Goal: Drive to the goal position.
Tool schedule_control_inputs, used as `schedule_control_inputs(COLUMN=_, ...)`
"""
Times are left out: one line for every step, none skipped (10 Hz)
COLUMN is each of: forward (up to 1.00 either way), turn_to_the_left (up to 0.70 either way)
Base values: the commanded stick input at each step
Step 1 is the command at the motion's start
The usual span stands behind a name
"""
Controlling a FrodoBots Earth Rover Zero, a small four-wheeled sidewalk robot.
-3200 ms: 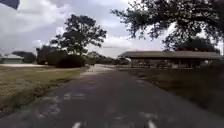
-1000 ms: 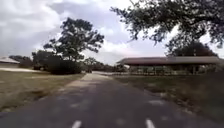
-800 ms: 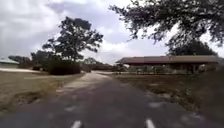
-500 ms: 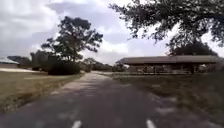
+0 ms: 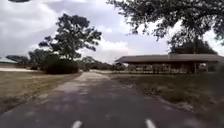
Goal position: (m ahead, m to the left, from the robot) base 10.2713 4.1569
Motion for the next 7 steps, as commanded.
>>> schedule_control_inputs(forward=0.85, turn_to_the_left=0.00)
schedule_control_inputs(forward=0.85, turn_to_the_left=0.00)
schedule_control_inputs(forward=0.85, turn_to_the_left=0.00)
schedule_control_inputs(forward=0.85, turn_to_the_left=0.00)
schedule_control_inputs(forward=0.85, turn_to_the_left=0.19)
schedule_control_inputs(forward=0.85, turn_to_the_left=0.29)
schedule_control_inputs(forward=0.85, turn_to_the_left=0.15)
